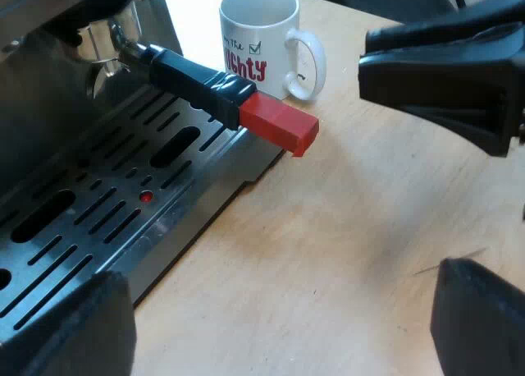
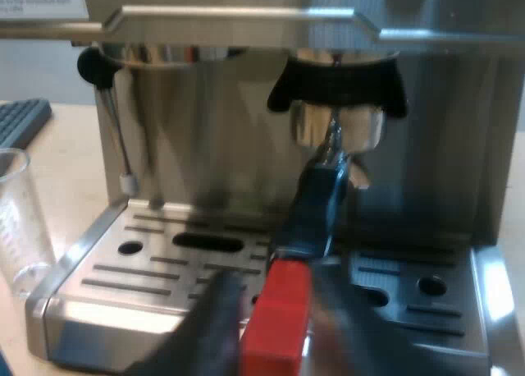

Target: Grind coffee beans and then tamp

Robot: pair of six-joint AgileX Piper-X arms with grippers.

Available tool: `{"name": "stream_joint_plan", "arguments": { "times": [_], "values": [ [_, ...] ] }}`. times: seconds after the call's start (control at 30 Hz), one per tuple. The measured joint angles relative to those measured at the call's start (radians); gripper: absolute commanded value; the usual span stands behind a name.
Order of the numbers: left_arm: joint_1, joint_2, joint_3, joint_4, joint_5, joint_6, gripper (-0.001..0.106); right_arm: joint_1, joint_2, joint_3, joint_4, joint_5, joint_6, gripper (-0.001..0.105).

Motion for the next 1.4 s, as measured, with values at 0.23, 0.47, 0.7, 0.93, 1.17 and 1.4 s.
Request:
{"name": "stream_joint_plan", "arguments": {
  "times": [0.23,0.47,0.7,0.93,1.17,1.4],
  "values": [
    [0.000,0.000,0.000,0.000,0.000,0.000,0.079,0.000,-0.065,-0.005,0.012,0.009,-0.043,0.062],
    [0.000,0.000,0.000,0.000,0.000,0.000,0.079,0.000,-0.106,-0.099,0.229,-0.007,-0.056,0.062],
    [0.000,0.000,0.000,0.000,0.000,0.000,0.079,0.000,-0.106,-0.297,0.546,-0.076,0.033,0.062],
    [0.000,0.000,0.000,0.000,0.000,0.000,0.079,0.000,-0.107,-0.389,0.814,-0.152,0.222,0.062],
    [0.000,0.000,0.000,0.000,0.000,0.000,0.079,-0.095,-0.048,-0.450,0.944,-0.352,0.355,0.062],
    [0.000,0.000,0.000,0.000,0.000,0.000,0.079,-0.199,0.036,-0.531,0.992,-0.466,0.390,0.062]
  ]
}}
